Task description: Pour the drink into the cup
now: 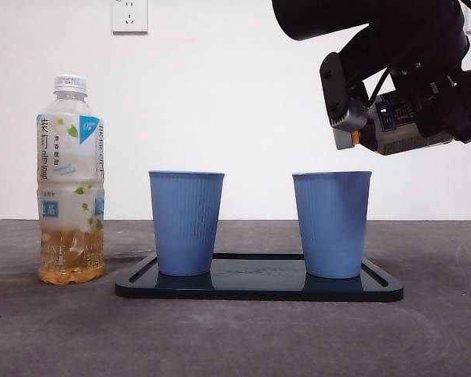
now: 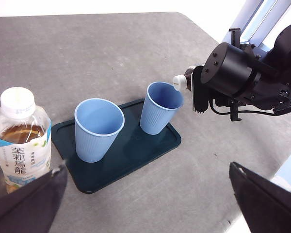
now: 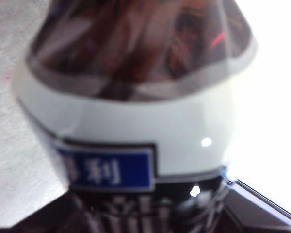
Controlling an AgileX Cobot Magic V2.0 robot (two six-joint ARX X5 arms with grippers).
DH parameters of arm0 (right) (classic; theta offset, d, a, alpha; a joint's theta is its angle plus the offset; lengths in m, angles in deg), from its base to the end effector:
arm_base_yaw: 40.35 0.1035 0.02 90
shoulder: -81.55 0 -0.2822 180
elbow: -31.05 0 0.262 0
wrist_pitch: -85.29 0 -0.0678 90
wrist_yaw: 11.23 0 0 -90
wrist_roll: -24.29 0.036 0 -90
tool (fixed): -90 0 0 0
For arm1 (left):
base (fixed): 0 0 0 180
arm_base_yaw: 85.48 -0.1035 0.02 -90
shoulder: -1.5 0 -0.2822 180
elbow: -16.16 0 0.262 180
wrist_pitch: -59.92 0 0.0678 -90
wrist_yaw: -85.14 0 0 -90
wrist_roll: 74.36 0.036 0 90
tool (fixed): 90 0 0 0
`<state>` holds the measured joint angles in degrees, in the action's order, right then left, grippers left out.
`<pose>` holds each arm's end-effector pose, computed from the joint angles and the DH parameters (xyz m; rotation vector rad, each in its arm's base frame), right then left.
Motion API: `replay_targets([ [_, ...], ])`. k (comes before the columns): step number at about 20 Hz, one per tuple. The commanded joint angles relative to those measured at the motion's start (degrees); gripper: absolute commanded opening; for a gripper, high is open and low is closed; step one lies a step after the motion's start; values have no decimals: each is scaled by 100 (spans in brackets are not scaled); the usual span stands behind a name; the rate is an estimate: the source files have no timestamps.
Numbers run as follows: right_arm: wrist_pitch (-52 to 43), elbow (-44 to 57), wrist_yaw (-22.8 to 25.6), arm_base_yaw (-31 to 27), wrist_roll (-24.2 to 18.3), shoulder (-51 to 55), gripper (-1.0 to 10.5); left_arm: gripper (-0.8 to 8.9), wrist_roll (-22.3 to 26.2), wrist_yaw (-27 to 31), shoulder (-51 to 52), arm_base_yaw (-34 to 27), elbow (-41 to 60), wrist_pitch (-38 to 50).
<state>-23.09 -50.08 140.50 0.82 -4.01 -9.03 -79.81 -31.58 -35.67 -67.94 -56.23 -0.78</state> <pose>0.2425 0.1700 0.2588 -1.5658 0.9870 -0.0753 0.0899 -0.0454 0.3821 -0.1253 0.4903 -0.7375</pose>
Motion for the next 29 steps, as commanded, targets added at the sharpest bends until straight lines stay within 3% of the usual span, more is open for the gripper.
replay_targets([
  [1, -28, -197, 280, 50, -26, -48, 178, 527, 31, 20, -26, 28, -107, 50],
  [12, -42, -197, 280, 48, -7, -48, 166, 527, 31, 20, -26, 28, -107, 31],
  [14, -72, -197, 282, 48, 219, -42, 166, 527, 31, 20, -26, 28, -107, 28],
  [17, 24, -197, 208, 4, 909, 15, 166, 527, 33, 20, -26, 28, -107, -22],
  [24, -122, -195, -1923, -501, 2146, 1156, 166, 527, 144, 20, -26, 26, -107, -232],
  [26, -452, -166, -2841, -754, 2520, 1685, 166, 527, 168, 20, -26, 26, -107, -229],
  [29, -1368, 173, -3816, -1145, 2896, 2465, 166, 528, 181, 20, -26, 26, -107, -227],
])
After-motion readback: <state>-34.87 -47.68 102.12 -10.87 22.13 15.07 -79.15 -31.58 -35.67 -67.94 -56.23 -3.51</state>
